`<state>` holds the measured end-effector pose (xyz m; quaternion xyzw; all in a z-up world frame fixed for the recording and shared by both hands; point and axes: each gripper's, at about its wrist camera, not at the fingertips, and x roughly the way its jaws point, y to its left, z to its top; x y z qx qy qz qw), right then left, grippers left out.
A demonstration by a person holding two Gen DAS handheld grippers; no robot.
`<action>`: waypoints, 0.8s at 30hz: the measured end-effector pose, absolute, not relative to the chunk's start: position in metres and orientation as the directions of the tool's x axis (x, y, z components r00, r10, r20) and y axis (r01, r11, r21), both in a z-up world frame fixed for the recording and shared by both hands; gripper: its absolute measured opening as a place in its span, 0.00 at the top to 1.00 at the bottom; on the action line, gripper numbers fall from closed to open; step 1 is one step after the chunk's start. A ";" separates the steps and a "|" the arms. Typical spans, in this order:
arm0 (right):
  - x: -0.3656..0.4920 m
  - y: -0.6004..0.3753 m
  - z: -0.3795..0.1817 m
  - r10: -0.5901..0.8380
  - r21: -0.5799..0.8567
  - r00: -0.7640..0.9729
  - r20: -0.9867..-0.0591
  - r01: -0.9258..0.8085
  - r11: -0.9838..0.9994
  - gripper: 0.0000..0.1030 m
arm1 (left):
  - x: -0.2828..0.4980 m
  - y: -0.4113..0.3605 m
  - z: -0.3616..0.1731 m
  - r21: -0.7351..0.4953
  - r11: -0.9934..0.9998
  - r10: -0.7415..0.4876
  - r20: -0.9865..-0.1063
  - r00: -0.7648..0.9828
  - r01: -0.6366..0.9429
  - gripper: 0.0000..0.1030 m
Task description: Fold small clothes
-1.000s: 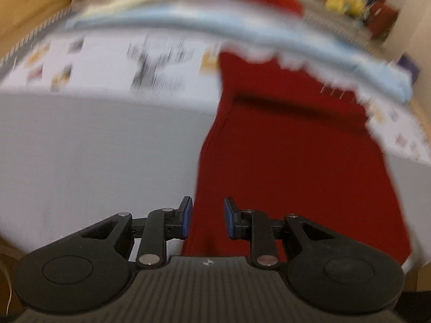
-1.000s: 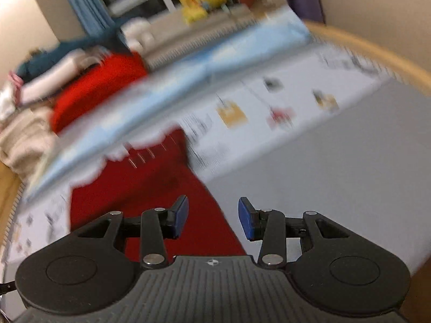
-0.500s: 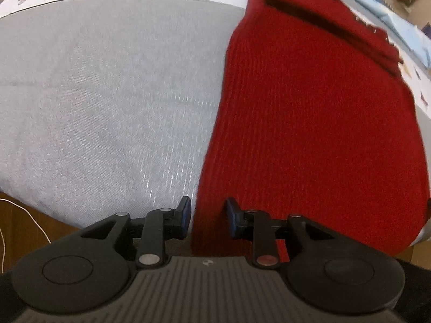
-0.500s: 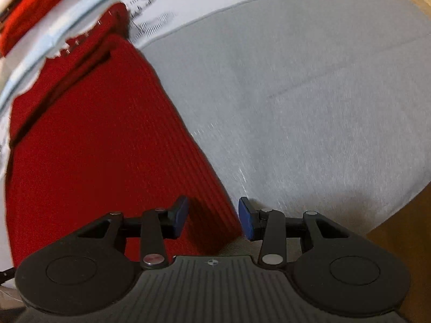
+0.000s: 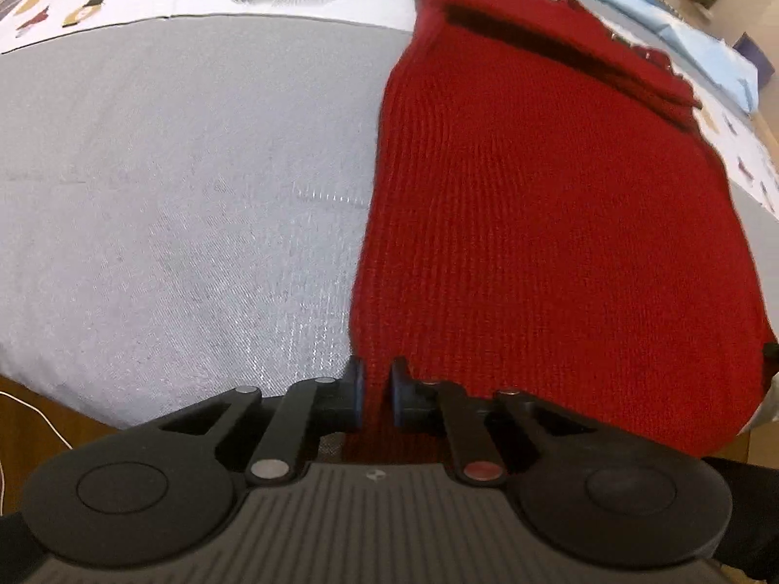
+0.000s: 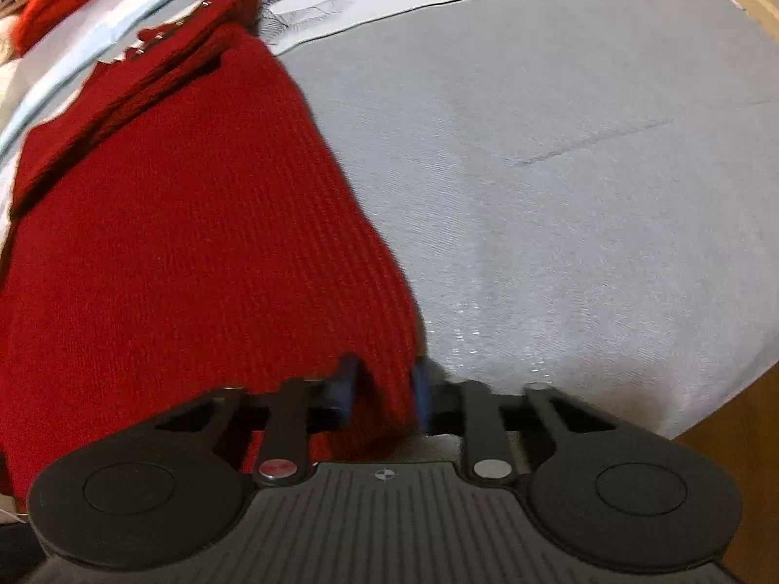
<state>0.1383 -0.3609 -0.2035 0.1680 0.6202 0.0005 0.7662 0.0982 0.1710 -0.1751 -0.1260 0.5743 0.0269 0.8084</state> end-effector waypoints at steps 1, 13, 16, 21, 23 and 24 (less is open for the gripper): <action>0.137 -0.362 -0.200 0.212 0.264 0.242 -0.947 0.209 0.942 0.86 | 0.096 0.175 -0.170 -0.195 0.960 -0.115 -0.929 0.352 -0.201 0.90; 0.135 -0.370 -0.203 0.172 0.231 0.229 -0.958 0.268 0.935 0.66 | 0.086 0.187 -0.180 -0.222 0.945 -0.147 -0.945 0.293 -0.242 0.78; 0.137 -0.362 -0.209 0.145 0.196 0.220 -0.965 0.231 0.953 0.62 | 0.085 0.185 -0.179 -0.211 0.951 -0.141 -0.945 0.295 -0.224 0.78; 0.139 -0.351 -0.209 0.167 0.209 0.236 -0.957 0.164 0.964 0.84 | 0.089 0.175 -0.178 -0.176 0.971 -0.119 -0.943 0.311 -0.163 0.88; 0.140 -0.348 -0.207 0.167 0.208 0.243 -0.956 0.154 0.966 0.88 | 0.090 0.173 -0.174 -0.171 0.973 -0.115 -0.942 0.314 -0.157 0.90; 0.141 -0.349 -0.206 0.172 0.215 0.247 -0.954 0.159 0.964 0.89 | 0.089 0.174 -0.171 -0.175 0.971 -0.118 -0.941 0.317 -0.160 0.90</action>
